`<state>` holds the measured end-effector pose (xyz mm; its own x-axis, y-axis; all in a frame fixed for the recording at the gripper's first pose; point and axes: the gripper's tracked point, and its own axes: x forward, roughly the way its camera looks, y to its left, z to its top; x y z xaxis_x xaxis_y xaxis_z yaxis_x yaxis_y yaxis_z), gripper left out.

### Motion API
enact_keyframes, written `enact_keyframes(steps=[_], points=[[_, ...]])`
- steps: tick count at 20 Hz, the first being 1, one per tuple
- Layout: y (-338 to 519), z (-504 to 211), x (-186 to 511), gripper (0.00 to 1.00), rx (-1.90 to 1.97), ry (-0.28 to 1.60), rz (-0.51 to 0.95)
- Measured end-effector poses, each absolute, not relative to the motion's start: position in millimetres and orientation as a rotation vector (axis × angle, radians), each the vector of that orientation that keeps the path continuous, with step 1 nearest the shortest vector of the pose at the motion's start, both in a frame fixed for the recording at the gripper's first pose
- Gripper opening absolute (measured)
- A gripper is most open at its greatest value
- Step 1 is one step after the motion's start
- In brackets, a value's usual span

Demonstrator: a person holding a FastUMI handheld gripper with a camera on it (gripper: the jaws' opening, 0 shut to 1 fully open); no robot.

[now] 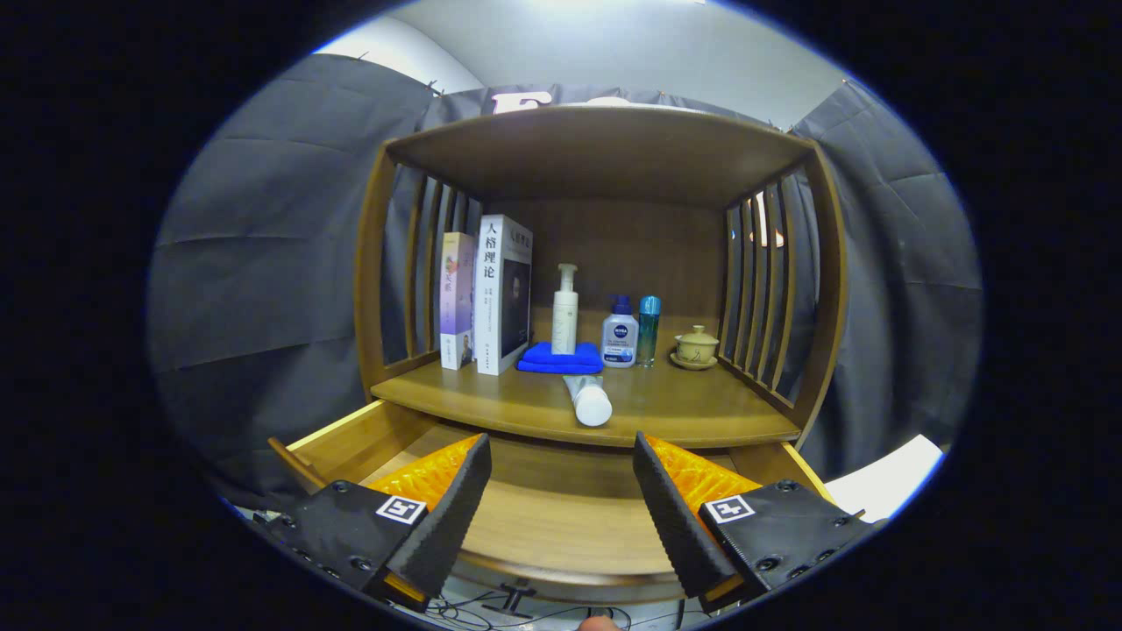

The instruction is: Pull open the drawer, take out the items inside it, and place them on the countertop above the cabinet.

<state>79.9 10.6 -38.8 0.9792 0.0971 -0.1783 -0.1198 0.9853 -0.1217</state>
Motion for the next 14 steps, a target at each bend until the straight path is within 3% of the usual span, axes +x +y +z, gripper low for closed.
enact_keyframes(steps=[14], points=[[27.1,-115.6,0.3,1.00,-0.108,0.166,0.079]])
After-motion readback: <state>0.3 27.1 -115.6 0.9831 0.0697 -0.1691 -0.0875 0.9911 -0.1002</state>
